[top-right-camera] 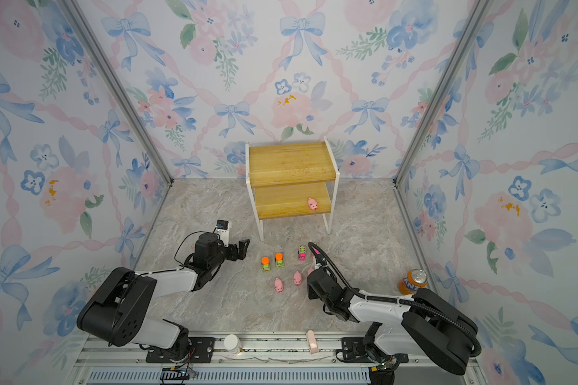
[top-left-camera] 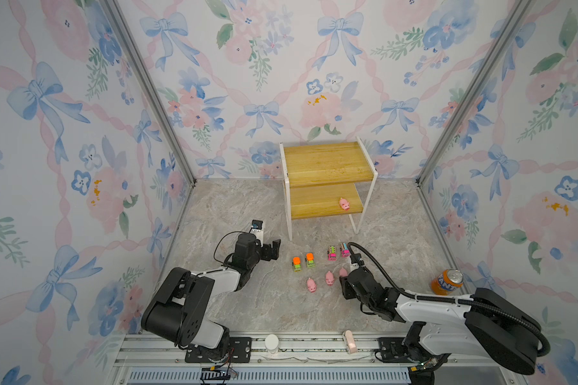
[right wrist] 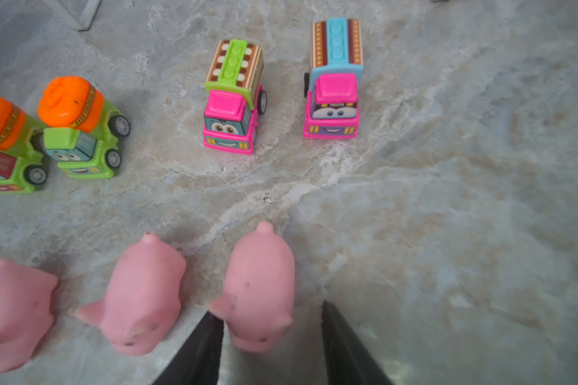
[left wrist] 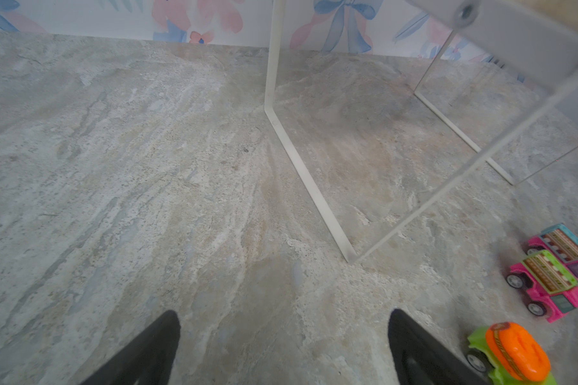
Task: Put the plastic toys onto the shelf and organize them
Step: 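Lower the open right gripper around the pink pig nearest the trucks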
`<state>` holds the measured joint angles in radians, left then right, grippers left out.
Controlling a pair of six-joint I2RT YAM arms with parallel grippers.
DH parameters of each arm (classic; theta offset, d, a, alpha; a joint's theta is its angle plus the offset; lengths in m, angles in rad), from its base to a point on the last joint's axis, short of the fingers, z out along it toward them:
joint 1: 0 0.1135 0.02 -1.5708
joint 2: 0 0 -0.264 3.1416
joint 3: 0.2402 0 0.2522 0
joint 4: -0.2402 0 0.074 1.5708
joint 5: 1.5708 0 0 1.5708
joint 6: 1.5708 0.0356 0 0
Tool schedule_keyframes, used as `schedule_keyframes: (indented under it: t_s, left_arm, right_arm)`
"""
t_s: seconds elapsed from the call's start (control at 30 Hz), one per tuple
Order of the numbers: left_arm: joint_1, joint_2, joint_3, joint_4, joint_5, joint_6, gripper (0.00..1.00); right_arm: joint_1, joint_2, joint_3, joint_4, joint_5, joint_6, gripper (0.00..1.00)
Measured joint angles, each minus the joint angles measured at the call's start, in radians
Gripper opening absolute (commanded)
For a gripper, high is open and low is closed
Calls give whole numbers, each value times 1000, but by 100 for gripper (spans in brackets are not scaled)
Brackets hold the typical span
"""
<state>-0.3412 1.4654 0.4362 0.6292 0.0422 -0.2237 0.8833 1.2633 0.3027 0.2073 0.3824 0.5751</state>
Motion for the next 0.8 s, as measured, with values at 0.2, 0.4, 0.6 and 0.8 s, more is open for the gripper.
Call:
schedule_keyframes:
  t_s: [0.2, 0.4, 0.6, 0.8]
  left_arm:
    - [0, 0, 0, 0, 0, 3, 98]
    - [0, 0, 0, 0, 0, 3, 98]
    - [0, 0, 0, 0, 0, 3, 98]
    - [0, 0, 0, 0, 0, 3, 98]
  right_arm:
    - [-12, -1, -10, 7, -4, -14, 49]
    - [-40, 0, -10, 16, -38, -44, 48]
    - [-50, 27, 0, 39, -45, -68, 47]
    - [-51, 43, 1, 60, -45, -82, 40]
